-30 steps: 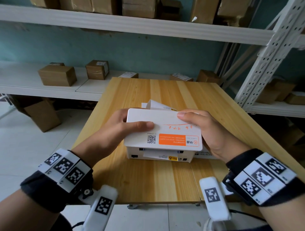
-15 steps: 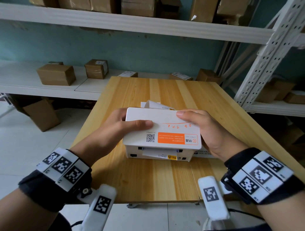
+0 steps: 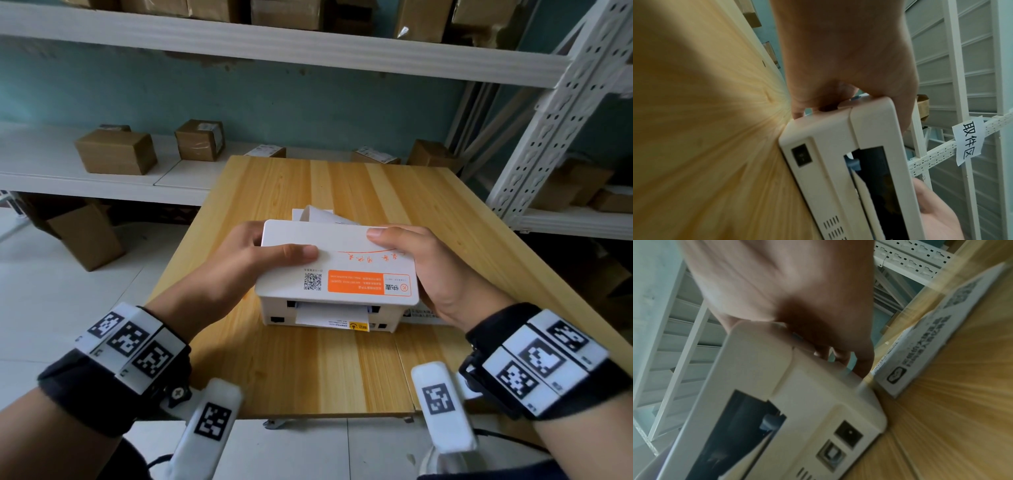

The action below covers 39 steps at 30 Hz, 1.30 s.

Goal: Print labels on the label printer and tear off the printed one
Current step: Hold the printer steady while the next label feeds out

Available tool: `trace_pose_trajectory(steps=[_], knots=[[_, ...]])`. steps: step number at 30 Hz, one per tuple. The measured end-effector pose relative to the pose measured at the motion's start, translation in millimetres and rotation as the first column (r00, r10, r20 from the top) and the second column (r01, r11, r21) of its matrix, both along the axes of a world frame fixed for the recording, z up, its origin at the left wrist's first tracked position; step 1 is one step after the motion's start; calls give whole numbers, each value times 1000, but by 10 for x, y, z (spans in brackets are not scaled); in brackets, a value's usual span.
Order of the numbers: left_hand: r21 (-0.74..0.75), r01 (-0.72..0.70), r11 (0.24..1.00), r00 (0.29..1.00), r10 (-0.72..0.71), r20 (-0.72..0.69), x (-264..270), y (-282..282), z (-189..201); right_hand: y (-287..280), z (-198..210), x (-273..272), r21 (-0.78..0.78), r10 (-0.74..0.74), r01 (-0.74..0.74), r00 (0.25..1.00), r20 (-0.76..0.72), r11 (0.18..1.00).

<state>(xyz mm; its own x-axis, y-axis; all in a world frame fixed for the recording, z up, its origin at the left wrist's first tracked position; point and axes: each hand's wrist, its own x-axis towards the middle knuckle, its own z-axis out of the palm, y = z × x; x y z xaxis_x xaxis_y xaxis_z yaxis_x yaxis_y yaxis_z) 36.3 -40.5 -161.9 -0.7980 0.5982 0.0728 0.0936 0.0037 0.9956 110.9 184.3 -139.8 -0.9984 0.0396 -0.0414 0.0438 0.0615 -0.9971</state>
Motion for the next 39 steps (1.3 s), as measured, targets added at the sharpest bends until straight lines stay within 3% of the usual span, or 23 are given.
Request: trace_pose_trajectory(steps=[19,30,39], knots=[[-3,26,1000,1000,-26,17,3,-8,-5,14,-12,1,-18,-2,2,1000,31,1000],[-6,38,999,999,-38,34,7,0,-1,-13,3,29,105,-2,1,1000,2,994],[0,55,998,997,-55,52,12,-6,0,-24,17,39,80,-3,2,1000,18,997]])
